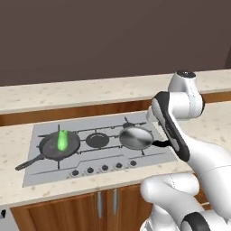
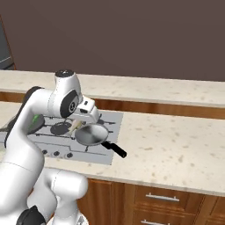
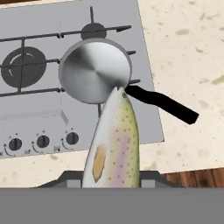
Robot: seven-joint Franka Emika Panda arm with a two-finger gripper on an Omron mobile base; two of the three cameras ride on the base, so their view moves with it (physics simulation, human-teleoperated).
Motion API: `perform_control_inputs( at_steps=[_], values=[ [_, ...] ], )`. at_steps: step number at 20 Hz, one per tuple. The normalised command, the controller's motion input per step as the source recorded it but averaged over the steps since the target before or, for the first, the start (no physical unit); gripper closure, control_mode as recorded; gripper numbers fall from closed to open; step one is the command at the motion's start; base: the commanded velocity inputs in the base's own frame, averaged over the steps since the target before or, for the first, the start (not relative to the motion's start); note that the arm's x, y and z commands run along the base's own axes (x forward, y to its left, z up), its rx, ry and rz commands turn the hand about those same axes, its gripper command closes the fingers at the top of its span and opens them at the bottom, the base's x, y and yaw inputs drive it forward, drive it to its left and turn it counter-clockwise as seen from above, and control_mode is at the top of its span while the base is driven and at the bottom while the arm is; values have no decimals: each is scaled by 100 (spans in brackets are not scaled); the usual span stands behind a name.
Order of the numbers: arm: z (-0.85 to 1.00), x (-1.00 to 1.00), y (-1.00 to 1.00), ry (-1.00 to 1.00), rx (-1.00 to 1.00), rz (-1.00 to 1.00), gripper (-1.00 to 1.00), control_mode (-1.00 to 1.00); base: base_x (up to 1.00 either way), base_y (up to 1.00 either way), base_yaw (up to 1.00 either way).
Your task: Place both pans onto different burners. Then place the corn and the fish on different pans.
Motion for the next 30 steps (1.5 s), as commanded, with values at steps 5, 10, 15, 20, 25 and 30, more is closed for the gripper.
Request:
perform_control_inputs(
  at_steps=[5, 10, 15, 20, 25, 30],
  values=[
    [0, 0, 0, 0, 0, 0, 100, 100, 46, -5, 0],
    [-9, 60, 0, 0, 0, 0, 100, -100, 0, 0, 0],
    [-24, 52, 0, 0, 0, 0, 100, -100, 0, 0, 0],
    [-31, 32, 0, 0, 0, 0, 100, -100, 0, 0, 0],
    [-36, 22, 2, 1, 0, 0, 100, -100, 0, 0, 0],
    [-41, 15, 0, 0, 0, 0, 100, -100, 0, 0, 0]
  ],
)
